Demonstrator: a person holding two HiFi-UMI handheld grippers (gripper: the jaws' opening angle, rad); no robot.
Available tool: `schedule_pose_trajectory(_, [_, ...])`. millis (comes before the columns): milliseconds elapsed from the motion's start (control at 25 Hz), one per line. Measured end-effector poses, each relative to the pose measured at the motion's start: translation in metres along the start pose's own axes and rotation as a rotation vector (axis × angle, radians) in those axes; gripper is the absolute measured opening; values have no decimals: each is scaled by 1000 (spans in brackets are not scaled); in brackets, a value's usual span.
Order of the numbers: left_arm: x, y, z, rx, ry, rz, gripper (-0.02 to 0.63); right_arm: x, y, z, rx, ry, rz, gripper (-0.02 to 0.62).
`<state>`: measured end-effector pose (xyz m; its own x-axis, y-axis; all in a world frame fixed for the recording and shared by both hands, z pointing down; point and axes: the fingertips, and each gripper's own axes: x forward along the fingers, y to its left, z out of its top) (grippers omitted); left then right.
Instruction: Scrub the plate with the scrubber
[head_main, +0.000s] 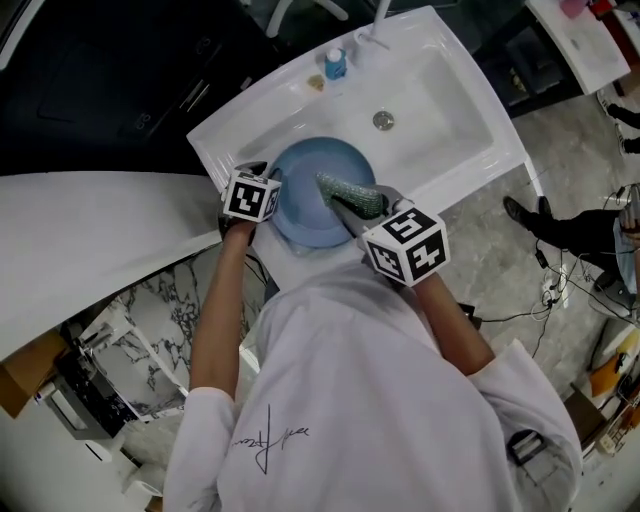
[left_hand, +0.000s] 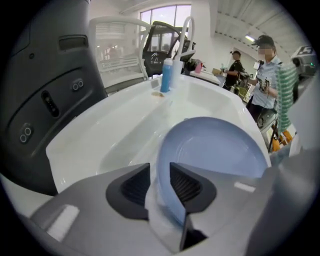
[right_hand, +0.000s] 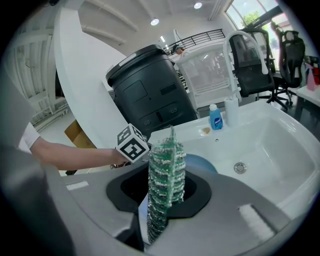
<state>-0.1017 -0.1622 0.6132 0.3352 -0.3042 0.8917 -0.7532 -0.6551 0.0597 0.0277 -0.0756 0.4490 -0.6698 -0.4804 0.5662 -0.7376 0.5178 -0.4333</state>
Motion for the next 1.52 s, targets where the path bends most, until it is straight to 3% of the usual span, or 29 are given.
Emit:
schedule_pose_trajectory(280, [12, 8, -6, 67, 118, 29, 124, 21, -5, -13, -38, 98, 16, 63])
schedule_pose_trajectory(760, [8, 6, 3, 80, 98, 48, 112, 115, -22, -41, -38, 377, 136, 58])
schedule_pose_trajectory(960, [8, 5, 3, 84, 94, 53, 109, 152, -33, -45, 39, 430, 145, 58])
schedule_pose_trajectory(1240, [10, 3, 4, 93, 81, 46, 110, 182, -42, -44, 250, 444, 148, 58])
schedule_pose_trajectory(1520, [9, 6, 3, 97, 94, 75, 112, 188, -55, -50, 308, 475, 126, 58])
